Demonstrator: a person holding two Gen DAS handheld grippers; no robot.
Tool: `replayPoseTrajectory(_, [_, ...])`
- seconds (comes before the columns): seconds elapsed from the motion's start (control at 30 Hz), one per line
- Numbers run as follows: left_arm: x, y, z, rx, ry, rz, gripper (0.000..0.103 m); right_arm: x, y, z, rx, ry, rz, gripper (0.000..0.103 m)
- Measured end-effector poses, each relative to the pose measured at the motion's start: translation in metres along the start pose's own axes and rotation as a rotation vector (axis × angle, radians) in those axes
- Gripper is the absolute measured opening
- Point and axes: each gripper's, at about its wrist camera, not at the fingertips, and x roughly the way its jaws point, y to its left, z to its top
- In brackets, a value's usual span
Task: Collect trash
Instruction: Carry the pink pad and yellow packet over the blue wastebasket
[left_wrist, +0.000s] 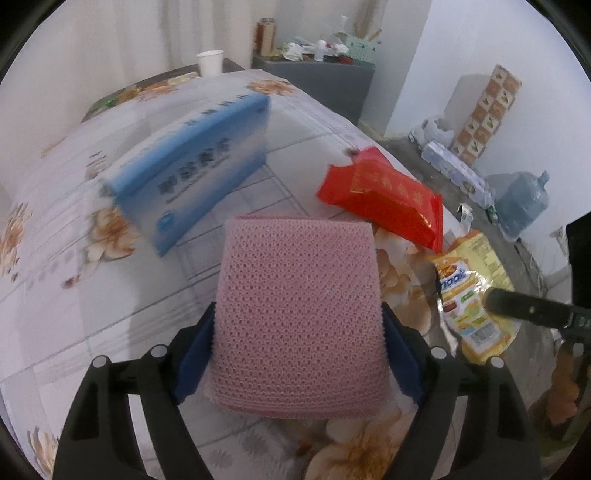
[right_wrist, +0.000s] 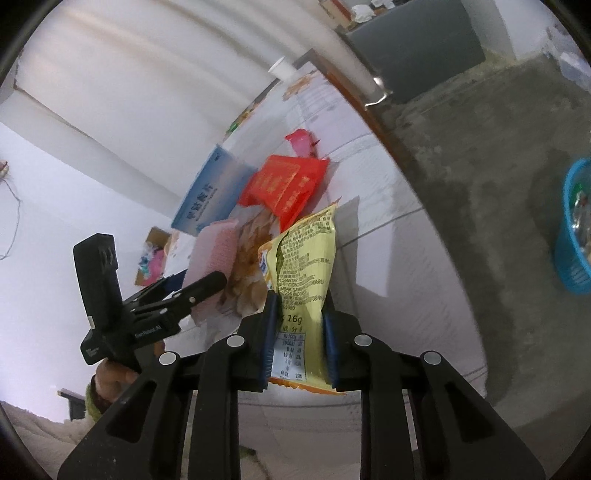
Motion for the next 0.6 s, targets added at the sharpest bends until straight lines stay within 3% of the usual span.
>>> replayPoseTrajectory(0.33, [-0.044, -0.002, -0.005, -0.06, -0.07, -0.078, 0.08, 0.009, 0.02, -0.017, -0.025, 0.053, 0.112, 0.019])
replayPoseTrajectory(0.6, [-0.062, -0.041, 0.019, 0.016, -0.124, -0.17, 0.08, -0.028, 0.013, -0.023, -0.016, -0.043, 0.112, 0.019])
